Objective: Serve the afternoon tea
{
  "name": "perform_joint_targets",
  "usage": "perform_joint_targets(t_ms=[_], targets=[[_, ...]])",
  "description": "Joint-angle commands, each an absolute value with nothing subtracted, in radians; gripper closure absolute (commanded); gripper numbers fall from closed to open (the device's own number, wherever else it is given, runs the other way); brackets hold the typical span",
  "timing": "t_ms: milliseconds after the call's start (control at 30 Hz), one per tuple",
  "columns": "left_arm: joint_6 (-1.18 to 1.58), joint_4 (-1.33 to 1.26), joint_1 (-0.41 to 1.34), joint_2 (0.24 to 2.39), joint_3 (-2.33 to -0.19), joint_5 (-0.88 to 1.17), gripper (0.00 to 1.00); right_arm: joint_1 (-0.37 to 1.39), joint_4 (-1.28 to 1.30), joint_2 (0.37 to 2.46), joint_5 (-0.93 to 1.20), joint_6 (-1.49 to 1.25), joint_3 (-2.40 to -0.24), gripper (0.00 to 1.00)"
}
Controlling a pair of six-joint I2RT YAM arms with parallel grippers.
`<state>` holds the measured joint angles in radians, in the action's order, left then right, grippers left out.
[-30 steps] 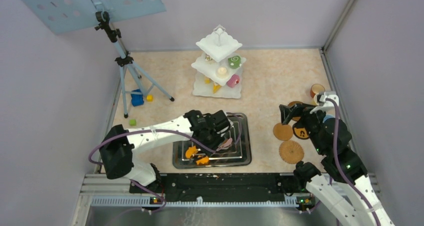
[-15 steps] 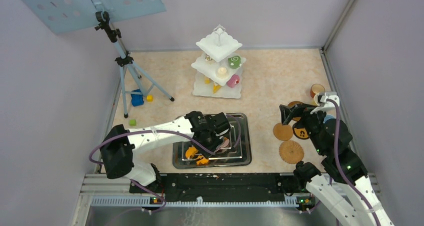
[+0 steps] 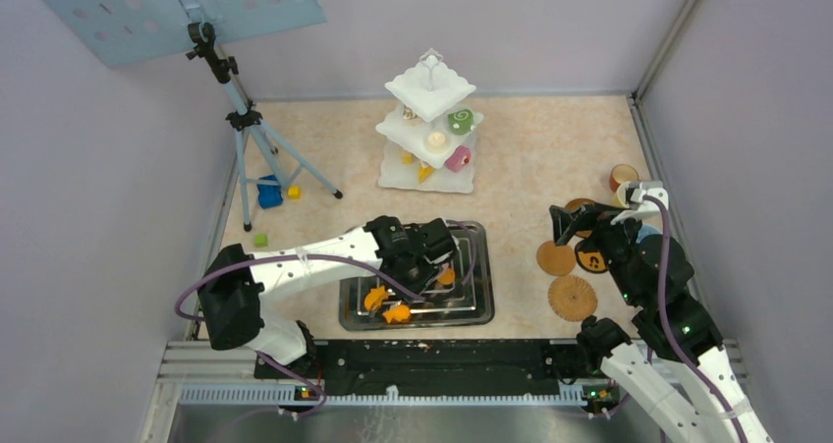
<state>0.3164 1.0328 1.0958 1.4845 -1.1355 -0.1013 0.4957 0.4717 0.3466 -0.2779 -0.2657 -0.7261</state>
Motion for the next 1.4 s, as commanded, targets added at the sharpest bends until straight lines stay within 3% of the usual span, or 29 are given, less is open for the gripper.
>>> perform_joint_targets(t_ms=[0, 433, 533, 800, 1367], targets=[[0.338, 1.026, 1.100, 1.457, -1.181, -0.158, 0.65, 0.503, 0.427, 0.337, -0.266, -0.273, -0.719, 0.06], [0.339, 1.011, 1.098, 1.432, -1.202, -0.191, 0.69, 0.504, 0.429, 0.337, -0.267, -0.274, -0.720, 0.06], [0.324, 0.998, 1.098, 1.433, -1.192, -0.115, 0.58, 0.503, 0.430, 0.337, -0.266, -0.274, -0.721, 0.06], [0.316, 0.992, 1.099, 1.447, -1.182, -0.025, 0.43, 0.504, 0.430, 0.332, -0.265, -0.276, -0.716, 0.06], [0.316, 1.004, 1.131, 1.525, -1.168, -0.094, 0.39, 0.504, 0.429, 0.330, -0.264, -0.276, -0.713, 0.06]])
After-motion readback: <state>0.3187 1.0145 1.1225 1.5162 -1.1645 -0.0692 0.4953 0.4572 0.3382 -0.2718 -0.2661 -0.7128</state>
